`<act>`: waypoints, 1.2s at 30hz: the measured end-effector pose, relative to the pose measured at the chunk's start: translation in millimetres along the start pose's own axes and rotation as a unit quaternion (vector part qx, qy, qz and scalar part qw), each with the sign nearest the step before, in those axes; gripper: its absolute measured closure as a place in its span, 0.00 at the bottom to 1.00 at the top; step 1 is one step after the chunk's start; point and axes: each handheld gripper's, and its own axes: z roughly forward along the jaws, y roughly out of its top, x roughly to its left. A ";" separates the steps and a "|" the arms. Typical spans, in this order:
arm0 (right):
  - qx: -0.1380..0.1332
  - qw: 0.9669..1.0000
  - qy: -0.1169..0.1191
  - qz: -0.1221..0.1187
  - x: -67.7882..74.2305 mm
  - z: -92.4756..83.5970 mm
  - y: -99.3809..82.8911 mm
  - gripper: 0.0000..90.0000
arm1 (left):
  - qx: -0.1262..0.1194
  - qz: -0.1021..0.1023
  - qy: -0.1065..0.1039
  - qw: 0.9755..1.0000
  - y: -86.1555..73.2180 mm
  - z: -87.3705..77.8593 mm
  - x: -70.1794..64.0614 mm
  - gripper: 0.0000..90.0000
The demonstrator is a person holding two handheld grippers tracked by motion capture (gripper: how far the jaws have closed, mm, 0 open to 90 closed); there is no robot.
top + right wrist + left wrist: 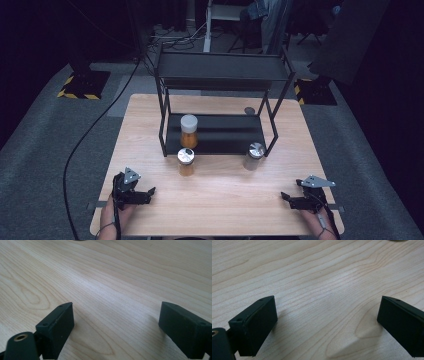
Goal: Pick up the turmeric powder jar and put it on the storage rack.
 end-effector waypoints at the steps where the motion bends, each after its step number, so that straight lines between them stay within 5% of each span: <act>1: 0.000 1.000 0.002 -0.001 -0.9 -0.1 0.1 0.14 | 0.000 0.000 0.000 1.000 0.1 -0.1 0.0 0.03; 10: -0.013 1.000 0.011 0.015 -3.7 -3.2 -3.9 0.14 | -0.001 0.002 -0.001 1.000 -0.6 -0.3 0.3 0.04; 36: -0.047 0.998 0.042 -0.029 16.3 -21.3 48.3 0.15 | -0.003 0.004 -0.002 1.000 -1.3 -0.6 0.9 0.06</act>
